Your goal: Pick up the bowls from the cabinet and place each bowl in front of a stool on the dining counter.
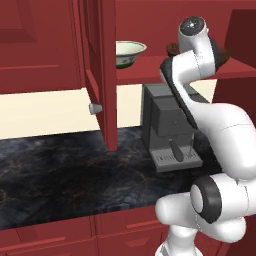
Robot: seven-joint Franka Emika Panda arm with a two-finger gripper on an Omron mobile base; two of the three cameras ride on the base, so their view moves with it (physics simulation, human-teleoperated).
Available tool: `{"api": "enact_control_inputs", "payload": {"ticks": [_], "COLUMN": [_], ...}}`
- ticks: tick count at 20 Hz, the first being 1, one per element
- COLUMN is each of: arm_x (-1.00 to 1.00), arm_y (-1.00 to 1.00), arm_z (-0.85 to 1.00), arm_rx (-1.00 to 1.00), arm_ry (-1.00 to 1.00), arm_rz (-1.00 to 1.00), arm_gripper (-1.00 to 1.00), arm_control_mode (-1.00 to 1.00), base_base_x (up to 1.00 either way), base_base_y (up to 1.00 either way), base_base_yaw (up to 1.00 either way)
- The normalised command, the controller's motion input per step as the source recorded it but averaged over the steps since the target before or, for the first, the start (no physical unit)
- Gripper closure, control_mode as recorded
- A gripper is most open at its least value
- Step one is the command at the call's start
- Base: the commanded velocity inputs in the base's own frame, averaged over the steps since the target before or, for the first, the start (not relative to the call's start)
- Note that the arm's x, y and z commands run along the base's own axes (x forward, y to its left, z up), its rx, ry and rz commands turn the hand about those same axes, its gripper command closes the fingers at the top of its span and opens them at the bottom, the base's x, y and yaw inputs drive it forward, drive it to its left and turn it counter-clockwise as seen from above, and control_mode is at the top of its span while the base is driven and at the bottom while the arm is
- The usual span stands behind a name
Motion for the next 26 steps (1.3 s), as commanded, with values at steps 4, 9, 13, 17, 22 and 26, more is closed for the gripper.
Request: {"api": "enact_control_inputs", "payload": {"ticks": [4, 9, 13, 17, 22, 26], "arm_x": [-1.0, -1.0, -0.94, -0.73, -0.57, -0.42], "arm_y": [0.0, 0.04, 0.12, 0.25, 0.47, 0.45], "arm_z": [0.0, 0.0, 0.0, 0.0, -0.02, -0.13], "arm_rx": [-0.01, -0.02, 0.0, 0.0, 0.0, 0.0], "arm_ry": [-0.18, -0.01, 0.03, 0.12, 0.17, 0.09], "arm_rz": [0.0, 0.07, 0.14, 0.16, 0.18, 0.13], "arm_gripper": [1.0, 1.0, 1.0, 1.0, 1.0, 1.0], "arm_control_mode": [-1.0, -1.0, -1.0, -1.0, -1.0, -1.0], "base_base_x": [0.0, 0.0, 0.0, 0.0, 0.0, 0.0], "base_base_y": [0.0, 0.0, 0.0, 0.0, 0.0, 0.0], "base_base_yaw": [0.0, 0.0, 0.0, 0.0, 0.0, 0.0]}}
